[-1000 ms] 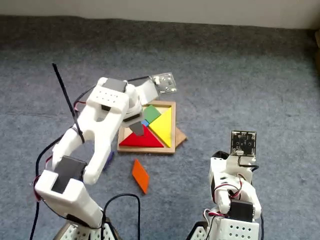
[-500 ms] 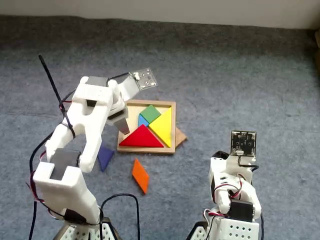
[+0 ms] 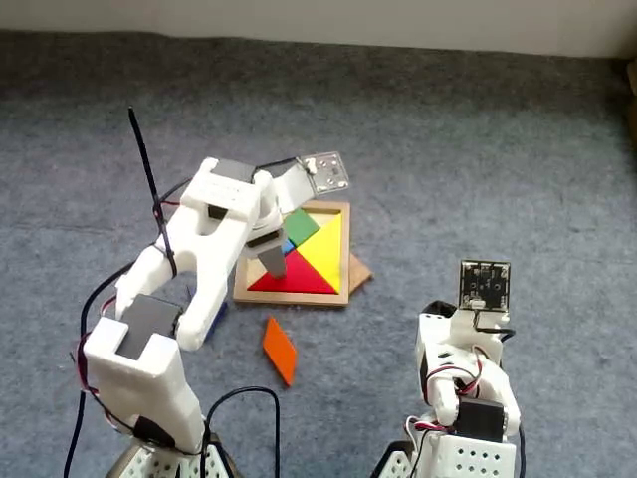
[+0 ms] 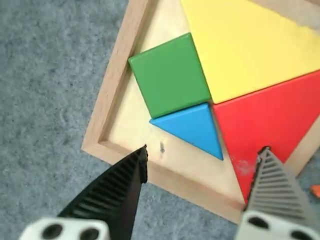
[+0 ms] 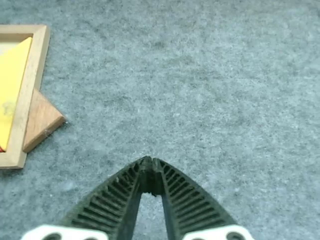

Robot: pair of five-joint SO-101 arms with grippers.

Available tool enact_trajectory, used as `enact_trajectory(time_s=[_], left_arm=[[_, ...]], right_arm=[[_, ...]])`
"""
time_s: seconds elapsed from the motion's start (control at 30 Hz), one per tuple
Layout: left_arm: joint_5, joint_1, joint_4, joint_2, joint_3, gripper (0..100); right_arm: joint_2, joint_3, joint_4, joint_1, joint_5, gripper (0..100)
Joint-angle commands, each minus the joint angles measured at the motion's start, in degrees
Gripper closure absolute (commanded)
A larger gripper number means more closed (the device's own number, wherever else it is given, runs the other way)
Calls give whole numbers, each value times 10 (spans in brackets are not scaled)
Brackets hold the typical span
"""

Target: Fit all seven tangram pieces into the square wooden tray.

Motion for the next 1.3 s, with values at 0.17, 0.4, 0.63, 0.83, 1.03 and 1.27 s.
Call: enact_trajectory(time_s=[0.17, 0.4, 0.63, 0.83, 1.03, 1.27], left_arm=[[15, -22, 39, -81, -21, 671], [156, -43, 143, -205, -20, 671], [272, -151, 227, -251, -19, 665], [298, -229, 243, -256, 55, 666], [353, -233, 139, -256, 190, 666], [303, -229, 60, -256, 270, 668]], right_arm=[[-2, 82, 1, 7, -1, 974], [-2, 82, 1, 7, -1, 974], [-2, 82, 1, 7, -1, 974], [-2, 82, 1, 7, -1, 974], [-2, 82, 1, 7, -1, 974], [-2, 82, 0, 7, -1, 974]])
